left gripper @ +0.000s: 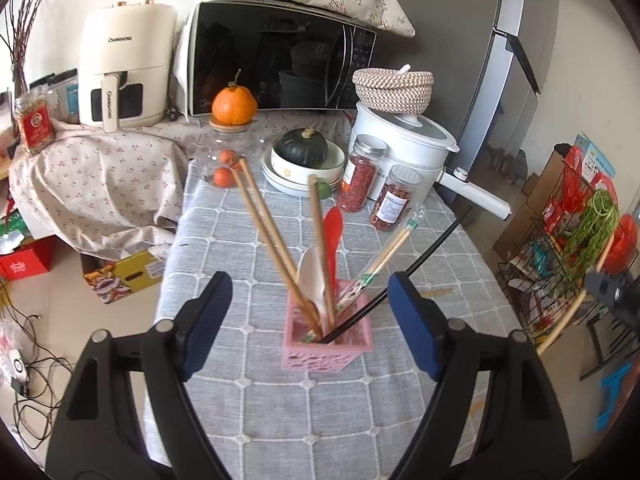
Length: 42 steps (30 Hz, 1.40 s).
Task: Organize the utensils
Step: 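Lower the wooden chopstick into the pink basket with the right gripper and release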
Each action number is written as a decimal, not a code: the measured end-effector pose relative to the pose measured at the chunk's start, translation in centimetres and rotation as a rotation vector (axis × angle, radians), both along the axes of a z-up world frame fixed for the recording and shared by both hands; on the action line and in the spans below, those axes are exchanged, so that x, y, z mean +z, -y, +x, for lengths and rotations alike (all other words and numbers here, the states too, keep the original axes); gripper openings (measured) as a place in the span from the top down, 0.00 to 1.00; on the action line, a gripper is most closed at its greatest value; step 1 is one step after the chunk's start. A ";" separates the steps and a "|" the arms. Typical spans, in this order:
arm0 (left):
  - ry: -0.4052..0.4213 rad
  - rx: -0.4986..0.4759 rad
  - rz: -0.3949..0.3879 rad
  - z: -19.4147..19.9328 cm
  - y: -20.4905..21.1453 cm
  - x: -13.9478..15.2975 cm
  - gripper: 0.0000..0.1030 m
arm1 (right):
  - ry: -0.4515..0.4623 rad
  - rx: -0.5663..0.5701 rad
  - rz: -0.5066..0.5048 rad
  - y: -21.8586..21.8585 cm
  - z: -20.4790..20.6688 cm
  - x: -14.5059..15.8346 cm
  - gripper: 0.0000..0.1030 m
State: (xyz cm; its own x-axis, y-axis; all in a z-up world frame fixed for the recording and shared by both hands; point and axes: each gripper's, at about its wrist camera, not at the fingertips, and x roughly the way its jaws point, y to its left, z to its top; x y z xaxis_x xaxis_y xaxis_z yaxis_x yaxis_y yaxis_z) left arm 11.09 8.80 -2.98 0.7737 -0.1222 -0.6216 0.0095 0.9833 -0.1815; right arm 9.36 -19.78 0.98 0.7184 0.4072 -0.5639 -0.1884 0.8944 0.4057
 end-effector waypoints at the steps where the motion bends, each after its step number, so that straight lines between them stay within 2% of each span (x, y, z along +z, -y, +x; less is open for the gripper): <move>1: -0.007 0.002 0.010 -0.3 -0.3 -0.1 0.19 | 0.013 0.003 0.006 -0.4 0.1 0.3 0.95; 8: -0.091 0.004 0.041 -2.0 -2.5 -2.0 0.19 | 0.099 0.020 0.069 -3.1 0.9 2.1 0.95; 15: -0.128 0.017 0.066 -3.7 -4.8 -3.3 0.19 | 0.192 0.013 0.132 -6.4 2.2 2.7 0.95; 22: -0.147 0.035 0.033 -4.1 -6.5 -3.7 0.19 | 0.277 -0.043 0.132 -9.9 3.5 1.4 0.95; 27: -0.137 0.026 0.022 -4.3 -6.6 -3.6 0.19 | 0.331 -0.104 0.048 -12.1 3.6 0.0 0.95; 33: -0.140 0.012 0.028 -4.3 -6.2 -3.7 0.19 | 0.304 -0.131 0.066 -12.8 4.2 -1.8 0.95; 42: -0.149 0.007 0.037 -4.1 -5.8 -3.9 0.19 | 0.201 -0.115 0.060 -13.7 5.4 -4.5 0.91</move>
State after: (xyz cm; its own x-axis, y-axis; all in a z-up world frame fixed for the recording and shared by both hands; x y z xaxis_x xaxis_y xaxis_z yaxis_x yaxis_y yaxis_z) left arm 6.98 14.59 -6.91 0.6736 -0.0920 -0.7333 -0.0221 0.9893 -0.1444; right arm 14.72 -6.06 -3.54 0.8573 0.3448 -0.3822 -0.1693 0.8900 0.4233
